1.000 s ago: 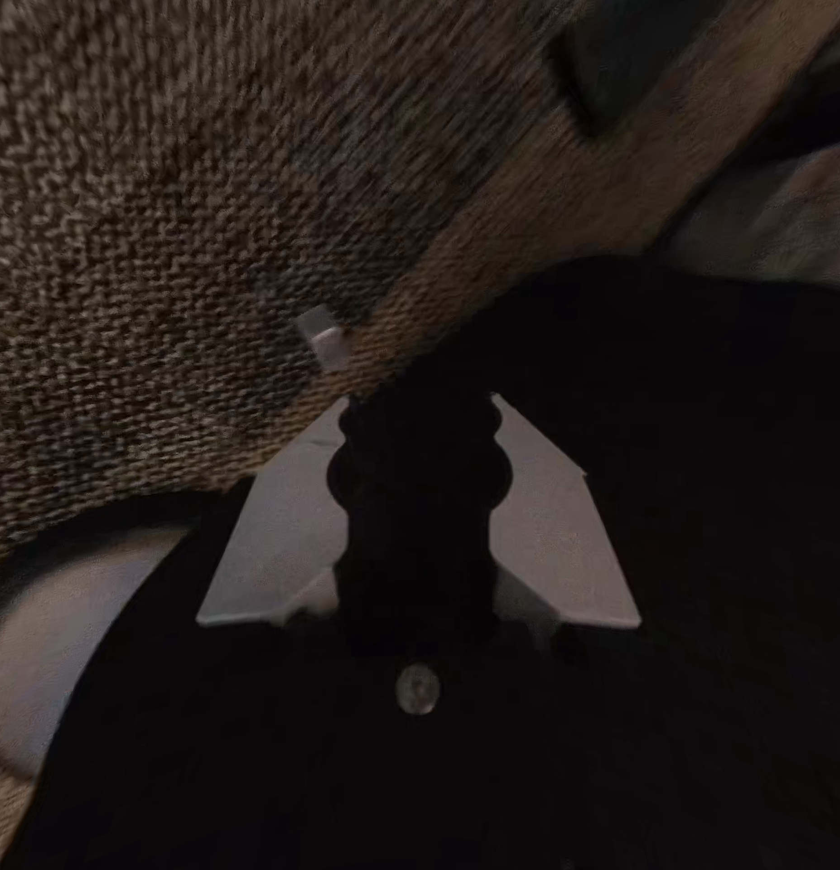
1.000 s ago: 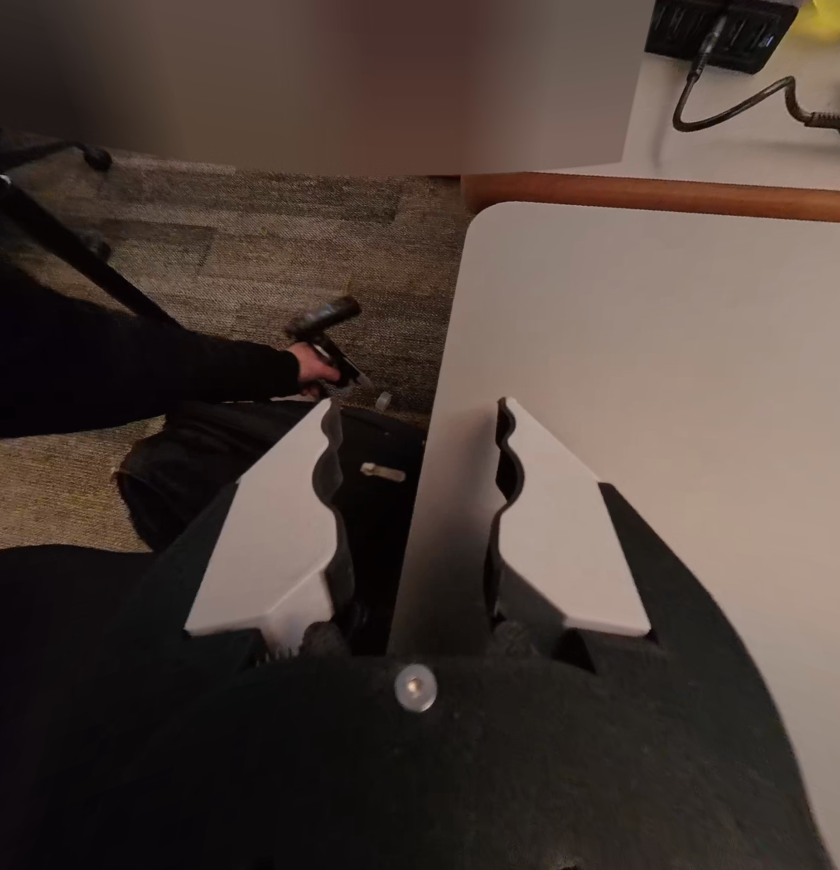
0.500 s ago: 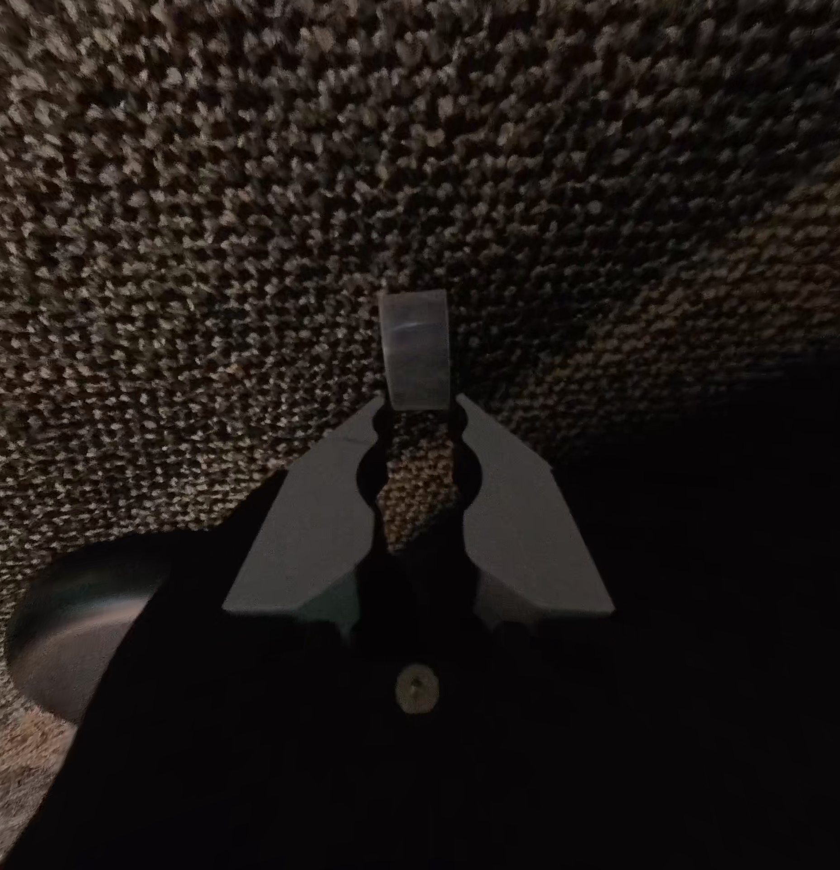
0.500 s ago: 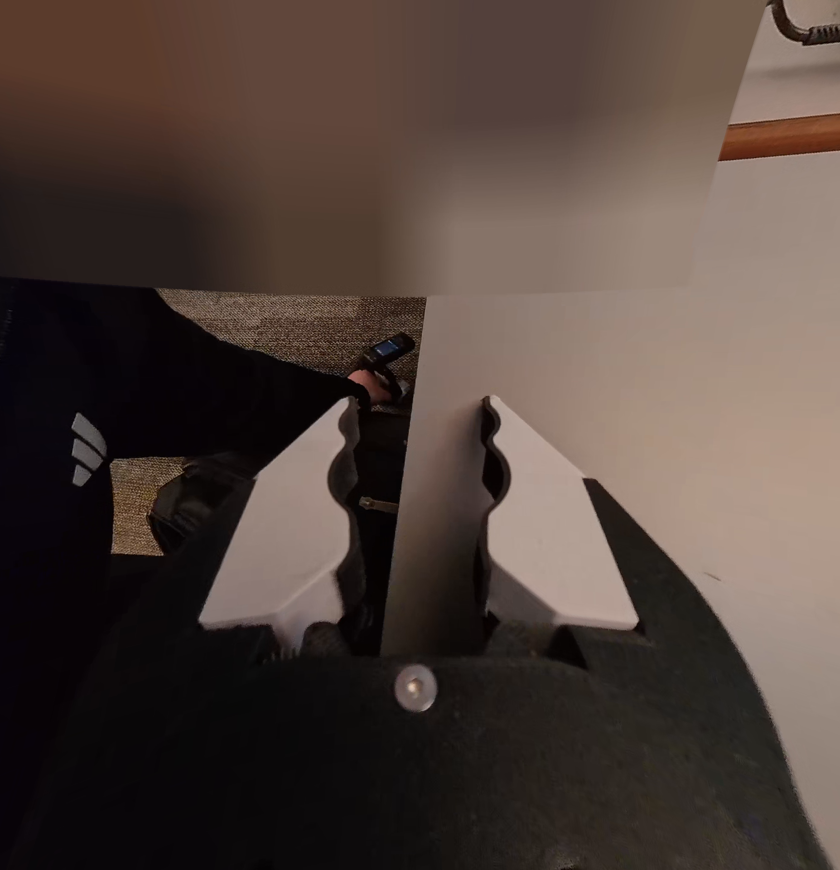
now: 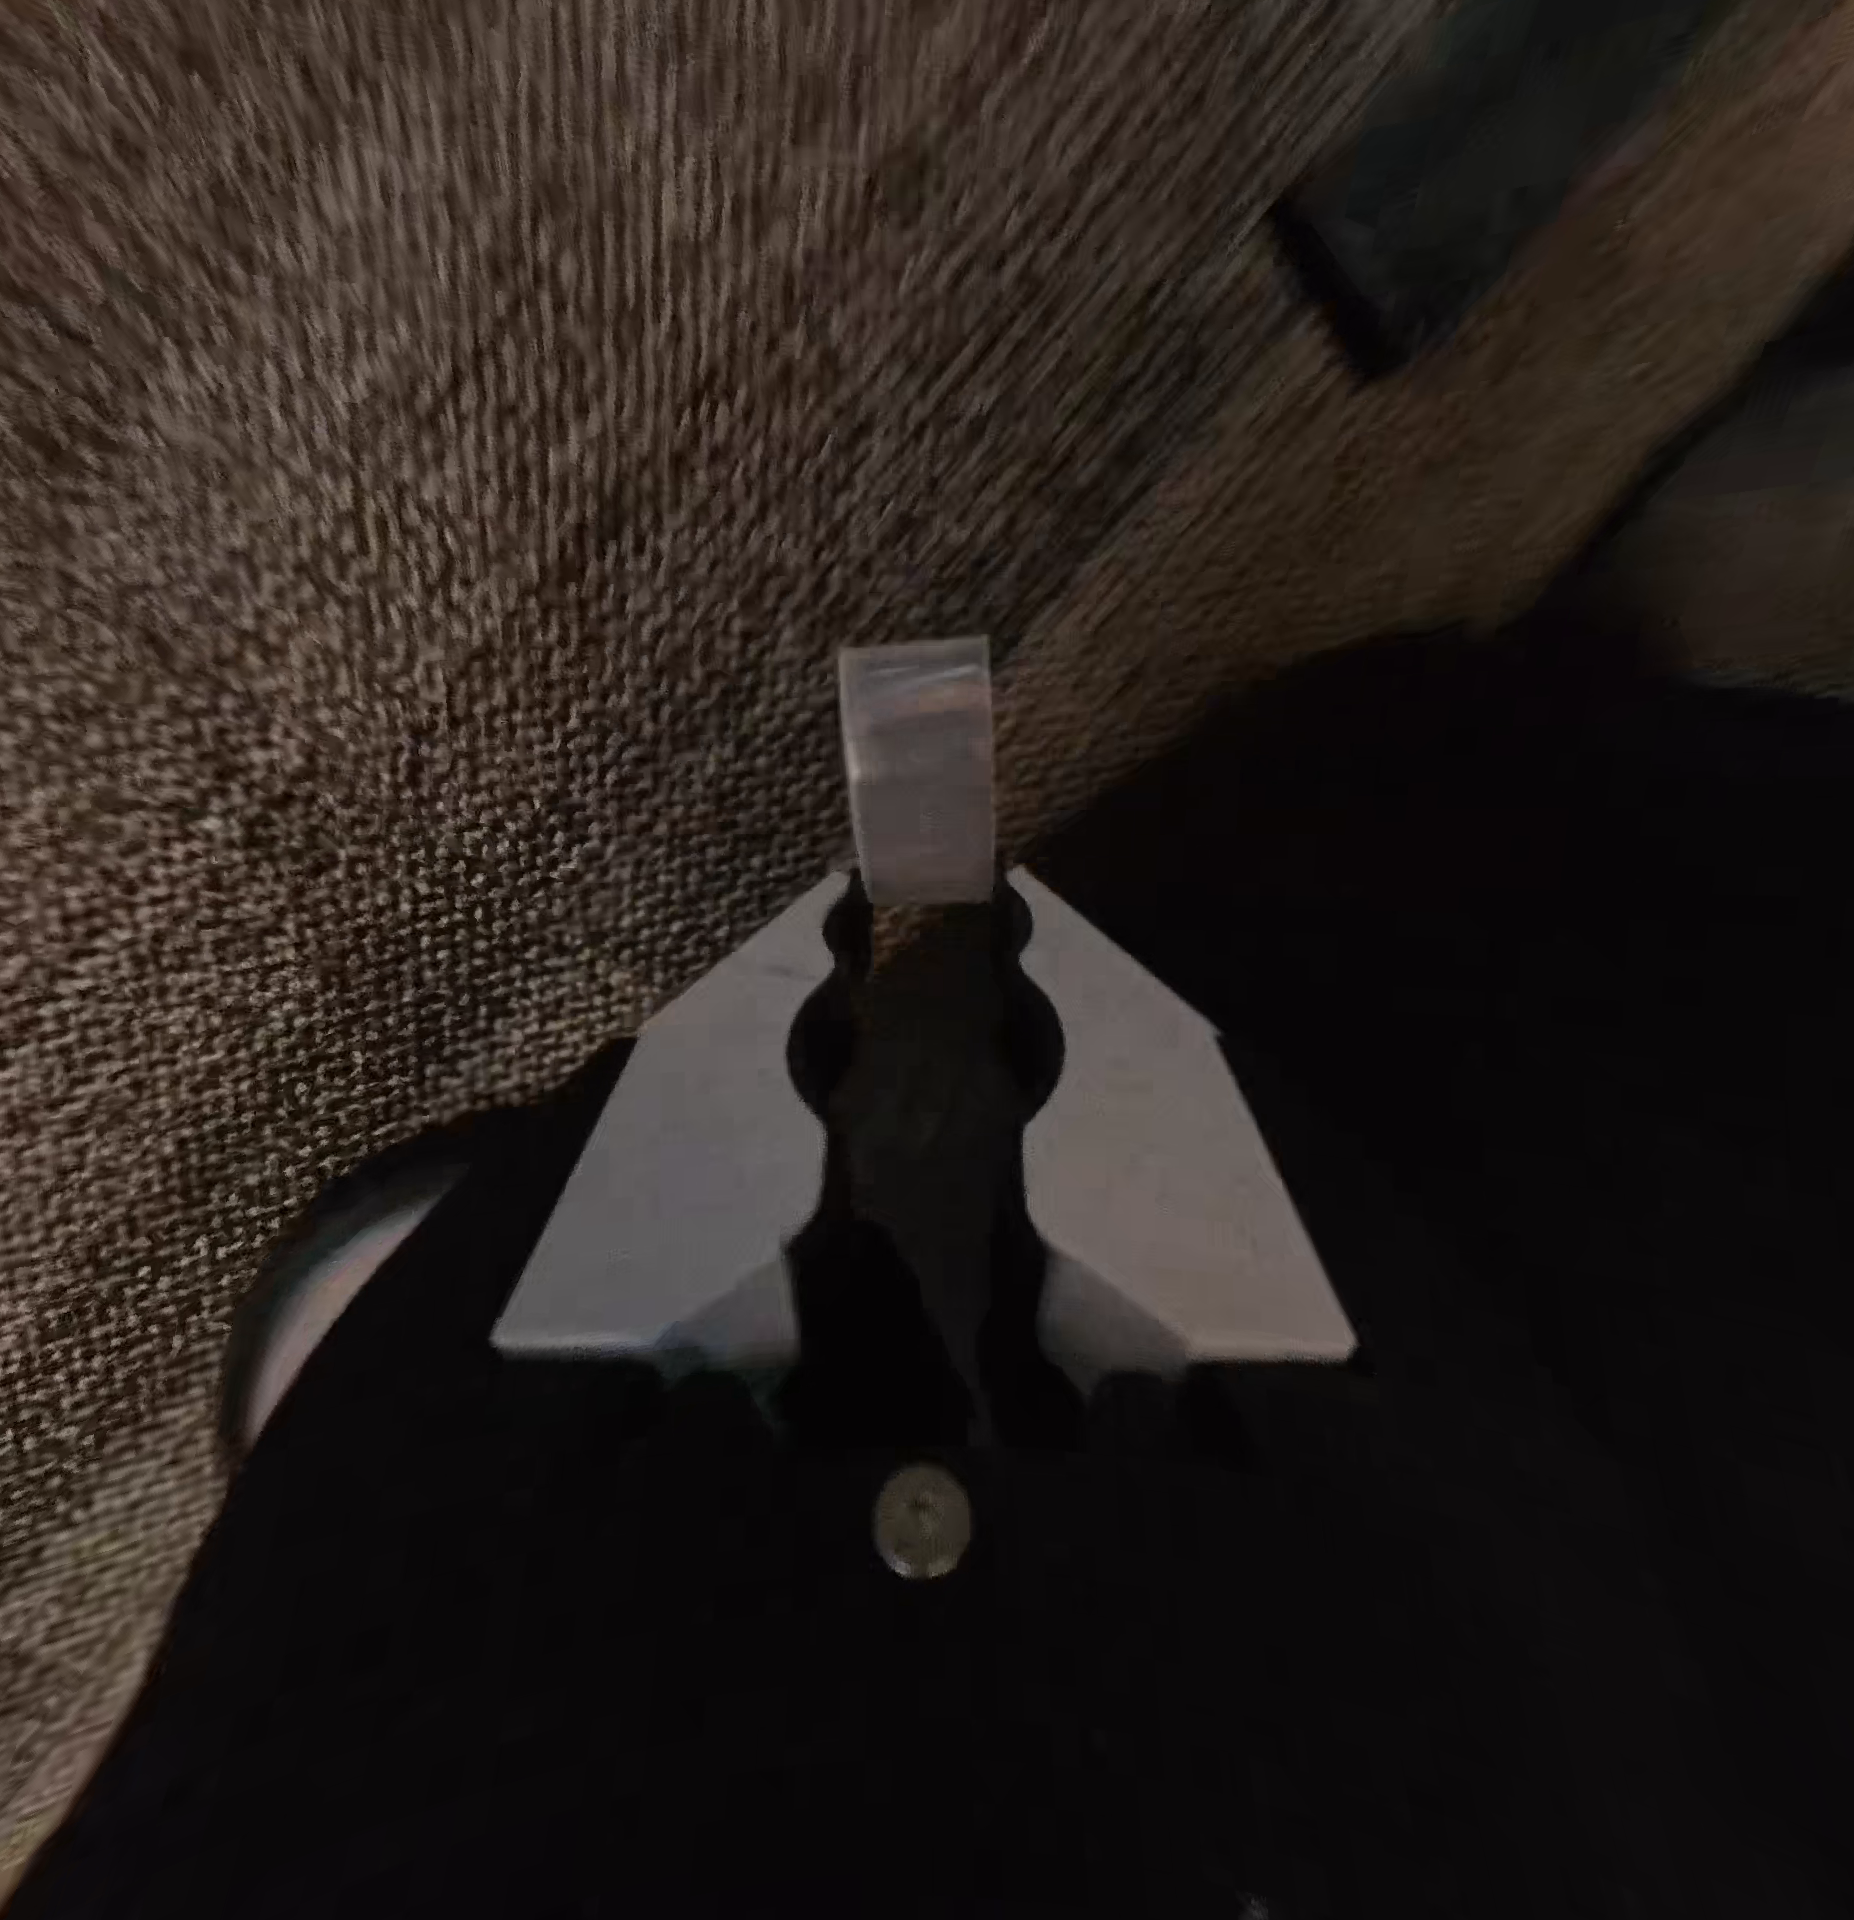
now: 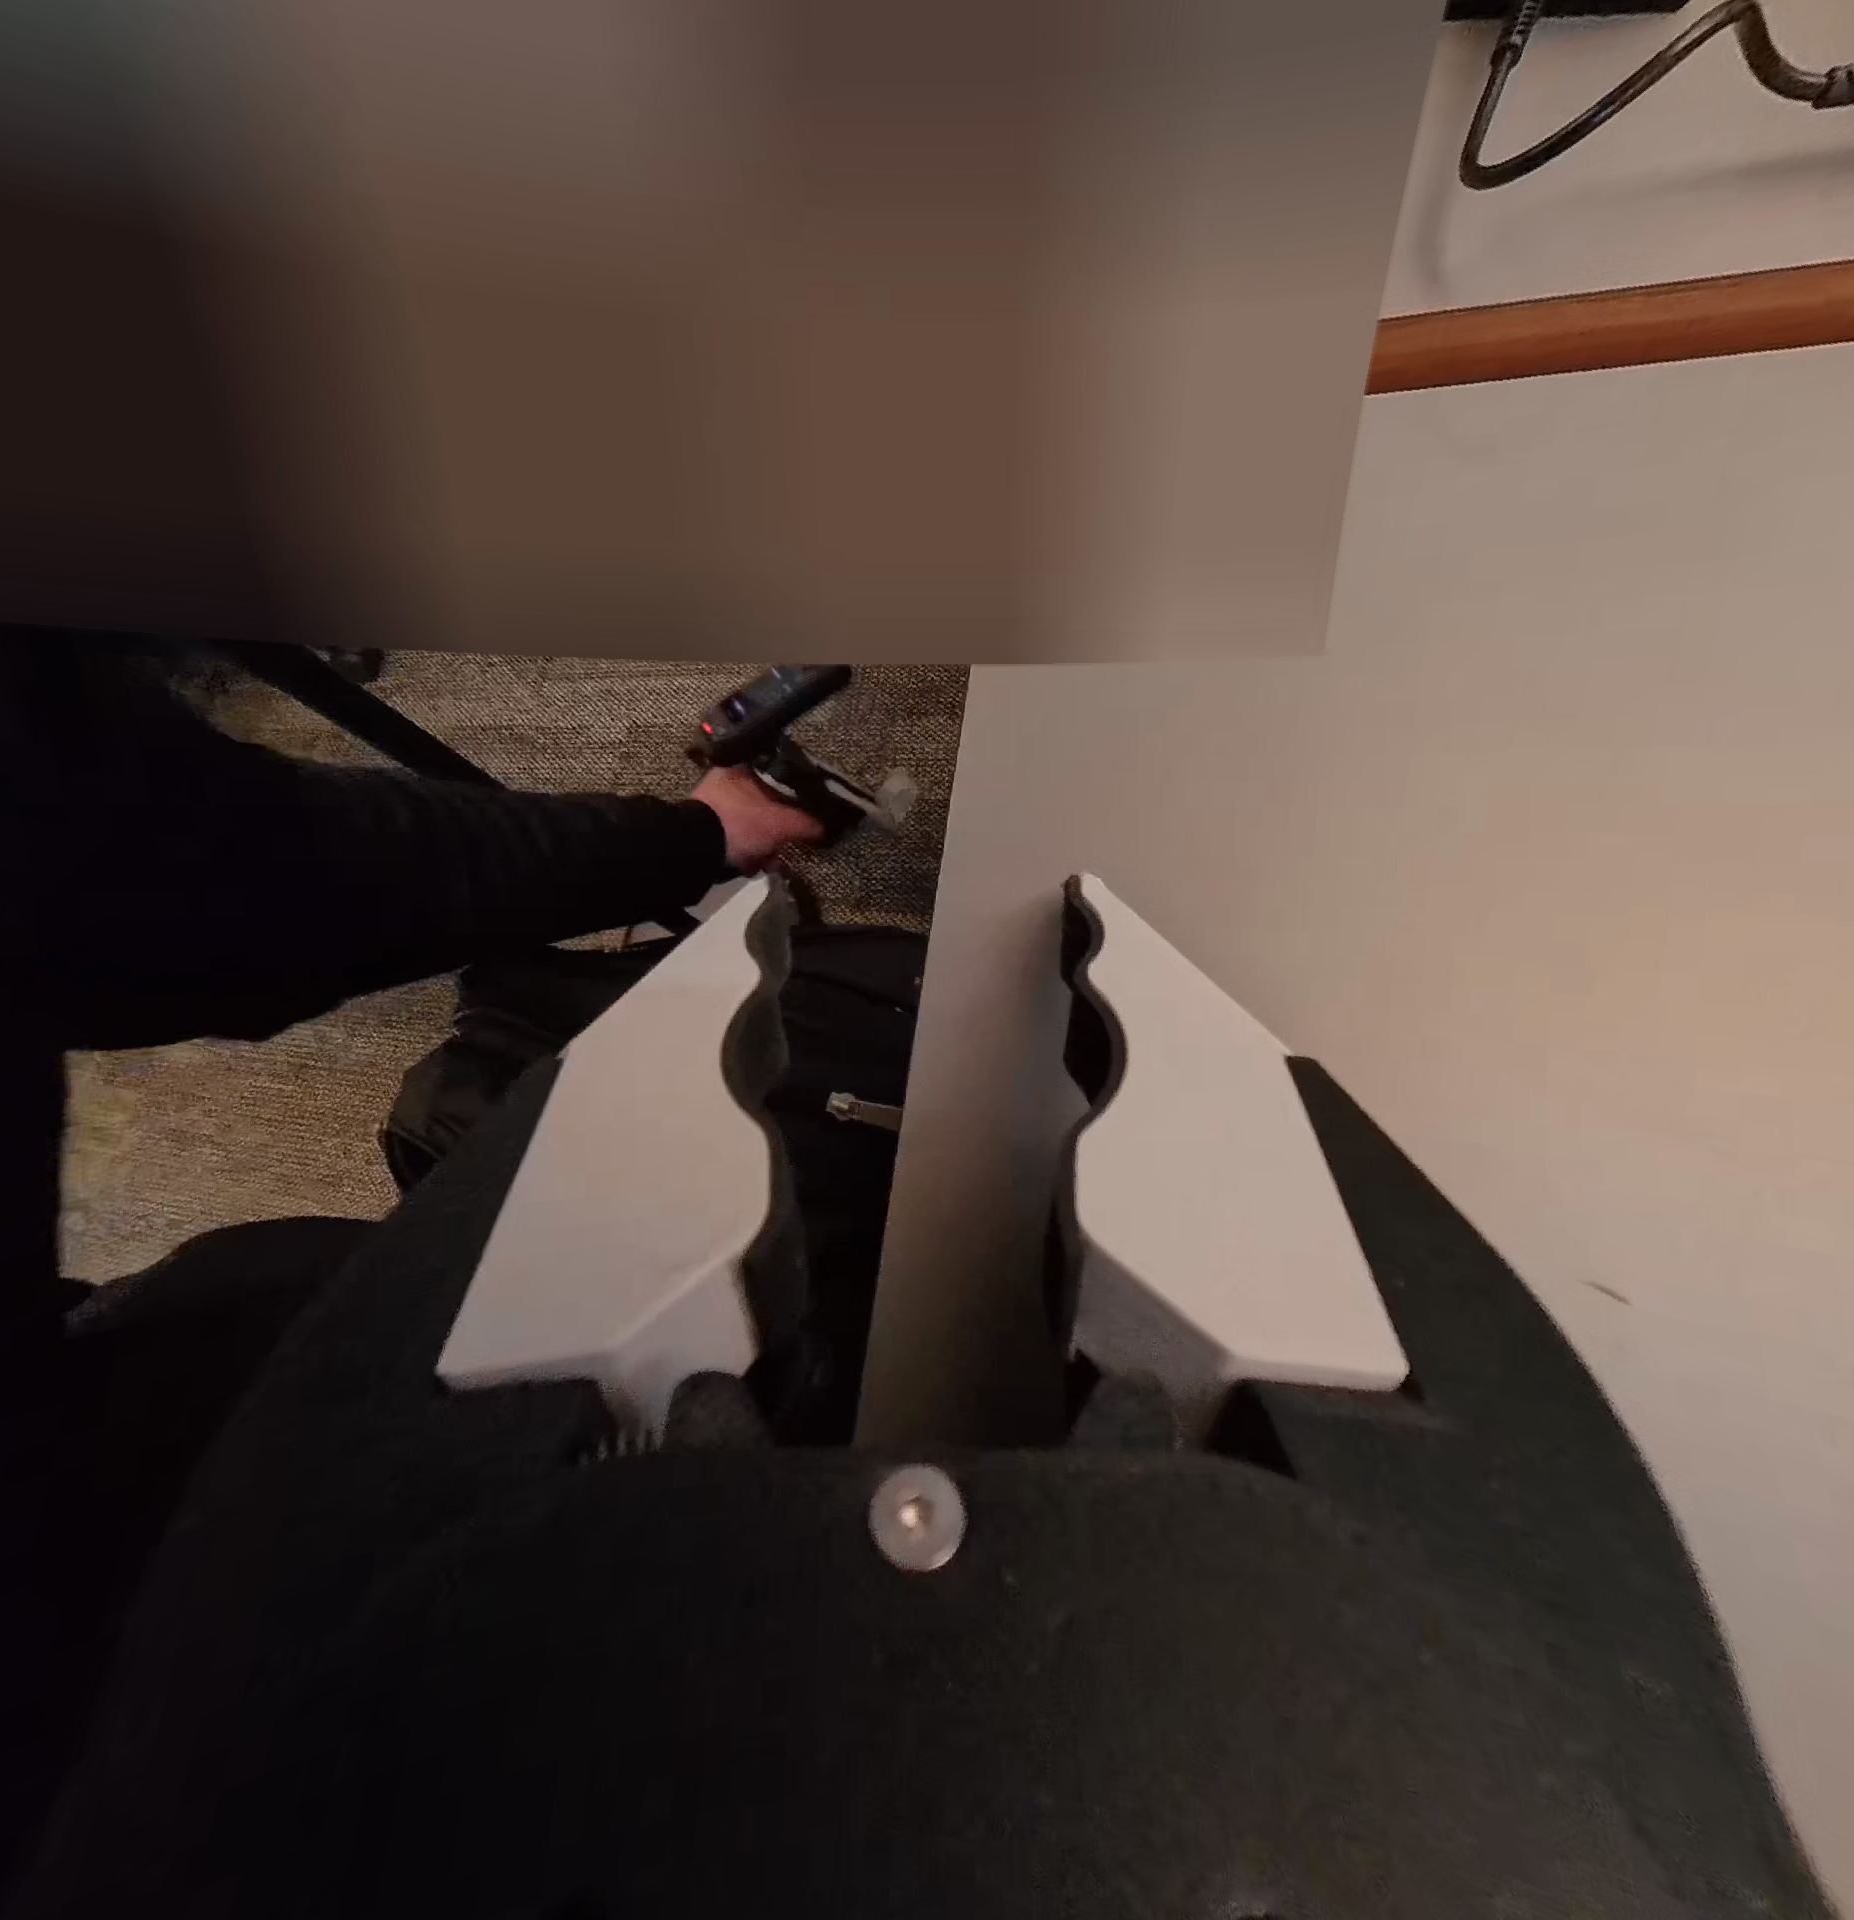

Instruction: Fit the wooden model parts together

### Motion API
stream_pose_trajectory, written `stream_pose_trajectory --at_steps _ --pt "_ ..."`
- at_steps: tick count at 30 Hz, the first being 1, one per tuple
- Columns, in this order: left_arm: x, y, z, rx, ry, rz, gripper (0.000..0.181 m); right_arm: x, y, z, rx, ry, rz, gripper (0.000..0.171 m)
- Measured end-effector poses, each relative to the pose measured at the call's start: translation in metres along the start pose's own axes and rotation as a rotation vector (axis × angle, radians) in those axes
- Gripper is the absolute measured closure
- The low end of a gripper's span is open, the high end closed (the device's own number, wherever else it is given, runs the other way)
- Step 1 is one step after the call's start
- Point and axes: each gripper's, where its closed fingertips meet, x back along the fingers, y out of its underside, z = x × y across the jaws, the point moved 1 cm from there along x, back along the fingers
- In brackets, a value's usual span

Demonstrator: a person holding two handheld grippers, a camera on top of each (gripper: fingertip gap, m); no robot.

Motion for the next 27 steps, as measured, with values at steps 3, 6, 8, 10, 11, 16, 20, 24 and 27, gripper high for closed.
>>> stream_pose_trajectory --at_steps 3,6,8,10,11,16,20,24,27 --pt "0.088 -0.037 0.041 -0.023 0.024 0.129 0.160 0.002 -0.002 0.000 -0.026 -0.022 0.016 0.117" --pt "0.174 -0.062 0.093 -0.061 0.064 0.243 0.159 0.005 -0.006 0.000 -0.027 -0.025 0.048 0.117" --pt "0.225 -0.072 0.126 -0.121 0.069 0.300 0.159 0.008 -0.008 -0.001 -0.005 -0.019 0.076 0.115" --pt "0.277 -0.084 0.157 -0.186 0.064 0.364 0.159 0.014 -0.013 -0.002 0.015 -0.007 0.121 0.114" --pt "0.306 -0.094 0.175 -0.232 0.066 0.411 0.160 0.019 -0.015 -0.003 0.019 -0.002 0.155 0.114" --pt "0.428 -0.156 0.292 -0.602 0.106 0.620 0.160 0.068 0.004 -0.025 0.019 -0.006 0.244 0.119" --pt "0.443 -0.192 0.396 -0.832 0.202 0.598 0.160 0.122 0.029 -0.029 0.047 0.038 0.252 0.122" --pt "0.383 -0.225 0.450 -0.958 0.144 0.430 0.160 0.178 0.048 -0.026 0.057 0.081 0.271 0.123" --pt "0.348 -0.257 0.485 -1.076 0.053 0.374 0.160 0.213 0.068 -0.022 0.046 0.113 0.280 0.125"
